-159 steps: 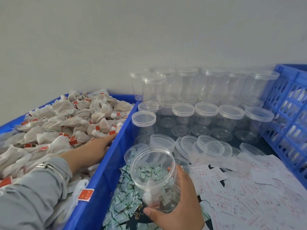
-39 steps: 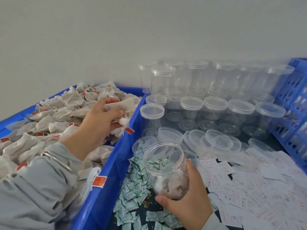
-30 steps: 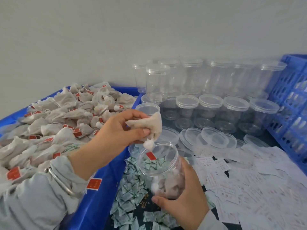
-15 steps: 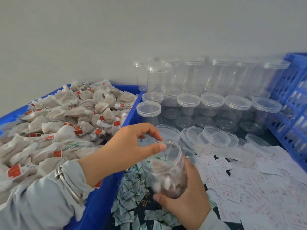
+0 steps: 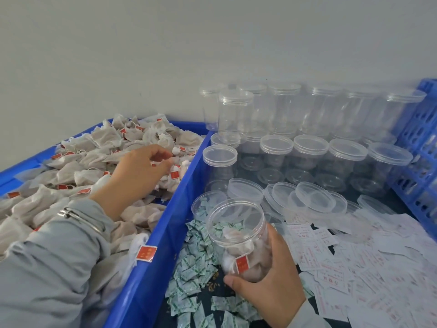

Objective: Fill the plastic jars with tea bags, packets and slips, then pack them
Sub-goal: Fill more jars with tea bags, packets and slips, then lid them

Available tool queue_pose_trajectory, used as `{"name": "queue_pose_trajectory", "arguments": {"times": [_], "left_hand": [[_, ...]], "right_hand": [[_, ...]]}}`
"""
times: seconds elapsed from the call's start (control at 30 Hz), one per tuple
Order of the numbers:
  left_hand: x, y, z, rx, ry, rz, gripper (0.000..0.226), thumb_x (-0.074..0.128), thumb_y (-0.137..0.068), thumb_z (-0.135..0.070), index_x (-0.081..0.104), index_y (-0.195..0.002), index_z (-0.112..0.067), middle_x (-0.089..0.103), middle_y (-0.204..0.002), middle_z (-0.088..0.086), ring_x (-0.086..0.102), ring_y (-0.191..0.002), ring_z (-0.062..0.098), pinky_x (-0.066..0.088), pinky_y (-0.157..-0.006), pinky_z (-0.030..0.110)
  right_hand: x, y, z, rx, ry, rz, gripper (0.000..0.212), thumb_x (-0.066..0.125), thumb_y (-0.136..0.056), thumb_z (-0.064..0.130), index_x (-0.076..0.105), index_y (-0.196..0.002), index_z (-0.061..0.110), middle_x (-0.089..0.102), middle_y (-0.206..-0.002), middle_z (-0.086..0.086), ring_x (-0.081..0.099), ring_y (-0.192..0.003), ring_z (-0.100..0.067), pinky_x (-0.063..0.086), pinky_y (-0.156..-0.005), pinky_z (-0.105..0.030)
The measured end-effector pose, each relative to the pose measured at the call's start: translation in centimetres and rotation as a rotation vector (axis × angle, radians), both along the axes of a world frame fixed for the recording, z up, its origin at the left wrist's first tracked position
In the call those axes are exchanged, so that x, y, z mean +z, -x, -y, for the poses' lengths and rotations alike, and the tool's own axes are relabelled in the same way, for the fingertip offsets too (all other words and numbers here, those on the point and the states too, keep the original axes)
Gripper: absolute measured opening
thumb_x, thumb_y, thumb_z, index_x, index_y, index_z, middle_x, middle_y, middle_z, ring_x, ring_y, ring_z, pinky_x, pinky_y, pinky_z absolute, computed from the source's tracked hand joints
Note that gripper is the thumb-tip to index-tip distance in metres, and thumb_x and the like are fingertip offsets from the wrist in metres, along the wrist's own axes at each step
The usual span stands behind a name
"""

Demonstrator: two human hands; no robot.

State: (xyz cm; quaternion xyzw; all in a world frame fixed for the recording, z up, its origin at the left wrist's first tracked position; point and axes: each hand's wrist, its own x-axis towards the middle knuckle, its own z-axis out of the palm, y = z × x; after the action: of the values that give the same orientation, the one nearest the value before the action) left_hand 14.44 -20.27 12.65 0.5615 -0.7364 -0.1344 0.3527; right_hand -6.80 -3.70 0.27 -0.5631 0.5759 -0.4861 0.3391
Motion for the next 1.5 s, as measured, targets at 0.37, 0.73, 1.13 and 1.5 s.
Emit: {"name": "queue_pose_trajectory", "arguments": {"times": [0.37,0.73,1.13,1.5], "left_hand": [[-2.9,-2.3,2.1,-0.100,-0.449,0.740,0.034,0.057,-0.092,-0.028,0.058,-0.124,-0.017,0.060,-0.118,0.000,0.054,-0.094,0.013,0.040,-0.081,0.023],[-2.2,-0.9,0.9,-0.142,-0.636,0.887,0.041,0.037,-0.098,-0.039,0.064,-0.114,-0.012,0.064,-0.114,0.006,0.051,-0.085,0.014,0.038,-0.074,0.022],[1.1,-2.0,-0.3,-0.295,-0.829,0.662,0.024,0.052,-0.087,-0.008,0.060,-0.101,-0.026,0.058,-0.089,-0.012,0.052,-0.075,0.000,0.038,-0.050,0.005],[1.0,-2.8,0.0,-0.240,-0.433,0.633,0.013,0.072,-0.080,-0.028,0.059,-0.079,-0.032,0.055,-0.076,-0.013,0.048,-0.069,0.002,0.034,-0.060,0.019]], "right_hand": [[0.0,-0.1,0.0,-0.108,0.089,-0.079,0.102,0.093,-0.045,0.031,0.040,-0.133,0.036,0.045,-0.137,0.016,0.043,-0.127,-0.004,0.041,-0.105,-0.034],[0.4,-0.2,-0.1,-0.035,0.063,-0.034,0.107,0.091,-0.044,0.039,0.032,-0.133,0.047,0.045,-0.137,0.016,0.045,-0.127,-0.004,0.044,-0.102,-0.030],[0.2,-0.3,-0.1,-0.091,0.083,-0.079,0.103,0.090,-0.044,0.034,0.037,-0.131,0.047,0.047,-0.135,0.016,0.044,-0.126,-0.003,0.041,-0.105,-0.037],[0.6,-0.3,-0.1,-0.047,0.065,-0.088,0.107,0.090,-0.044,0.040,0.034,-0.134,0.044,0.046,-0.135,0.017,0.044,-0.126,-0.002,0.040,-0.106,-0.035]]}}
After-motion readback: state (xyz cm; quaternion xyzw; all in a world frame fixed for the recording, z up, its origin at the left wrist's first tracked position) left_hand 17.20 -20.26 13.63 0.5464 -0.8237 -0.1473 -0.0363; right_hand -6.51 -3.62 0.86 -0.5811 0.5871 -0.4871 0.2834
